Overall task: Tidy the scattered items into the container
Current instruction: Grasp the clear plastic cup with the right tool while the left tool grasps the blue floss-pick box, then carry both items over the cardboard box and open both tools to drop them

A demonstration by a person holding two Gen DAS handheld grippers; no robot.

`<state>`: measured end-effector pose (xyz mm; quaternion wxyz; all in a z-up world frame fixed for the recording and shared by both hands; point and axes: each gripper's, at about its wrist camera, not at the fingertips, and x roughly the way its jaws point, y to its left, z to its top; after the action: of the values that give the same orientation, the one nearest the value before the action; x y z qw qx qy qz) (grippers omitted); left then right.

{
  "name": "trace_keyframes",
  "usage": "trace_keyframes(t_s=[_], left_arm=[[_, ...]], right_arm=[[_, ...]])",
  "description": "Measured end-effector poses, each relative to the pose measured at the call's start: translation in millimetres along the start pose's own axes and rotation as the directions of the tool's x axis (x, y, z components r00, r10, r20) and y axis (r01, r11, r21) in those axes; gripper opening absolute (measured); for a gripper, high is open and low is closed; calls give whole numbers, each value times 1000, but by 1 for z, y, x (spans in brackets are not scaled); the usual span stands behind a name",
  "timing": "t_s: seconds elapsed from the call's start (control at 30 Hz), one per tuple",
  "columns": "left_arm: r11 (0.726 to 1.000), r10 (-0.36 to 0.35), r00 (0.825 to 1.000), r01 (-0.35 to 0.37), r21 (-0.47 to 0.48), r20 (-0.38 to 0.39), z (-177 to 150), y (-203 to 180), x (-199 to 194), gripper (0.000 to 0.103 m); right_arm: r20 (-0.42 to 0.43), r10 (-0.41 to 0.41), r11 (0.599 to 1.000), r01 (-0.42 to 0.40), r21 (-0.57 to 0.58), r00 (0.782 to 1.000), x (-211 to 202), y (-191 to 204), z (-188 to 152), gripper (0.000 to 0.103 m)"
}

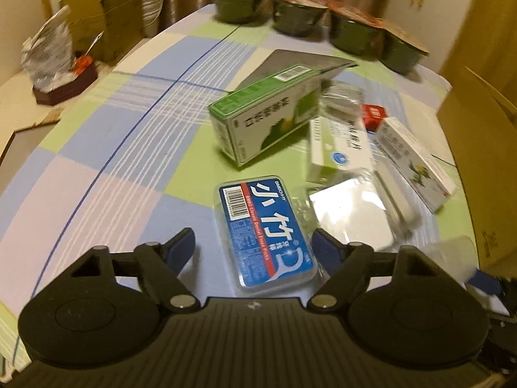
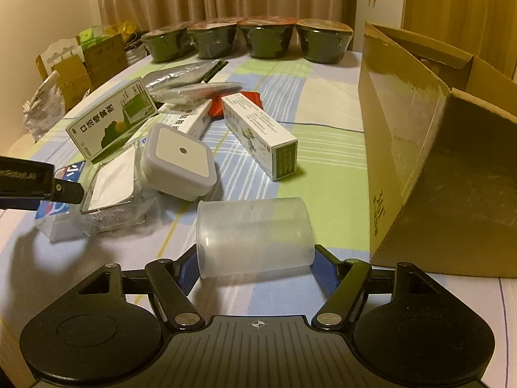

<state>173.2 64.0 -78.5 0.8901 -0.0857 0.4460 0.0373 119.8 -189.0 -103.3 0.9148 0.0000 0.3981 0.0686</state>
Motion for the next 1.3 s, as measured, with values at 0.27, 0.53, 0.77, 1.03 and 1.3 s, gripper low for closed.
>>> trace_keyframes(t_s=[0.27, 0.53, 0.77, 1.03, 1.3], left_arm=[[995, 8, 999, -4, 95, -45, -3, -3, 3, 55], [986, 11, 998, 0, 166, -67, -9, -5, 6, 53], [988, -1, 998, 9, 151, -55, -11, 0, -17, 52], [985, -54, 998, 55, 166, -15, -12, -11, -65, 52], [954, -183, 983, 171, 245, 28, 2, -60, -104, 52]], right_arm=[[-7, 3, 1000, -3, 7, 1000, 0, 1, 2, 74], [-4, -2, 1000, 2, -5, 1000, -1, 8, 4, 74], [27, -5, 1000, 5, -24, 1000, -19, 12, 7, 74], [92, -16, 1000, 18, -19, 996, -62, 15, 10, 74], [207, -129, 991, 120, 57, 970, -127, -18, 34, 74]])
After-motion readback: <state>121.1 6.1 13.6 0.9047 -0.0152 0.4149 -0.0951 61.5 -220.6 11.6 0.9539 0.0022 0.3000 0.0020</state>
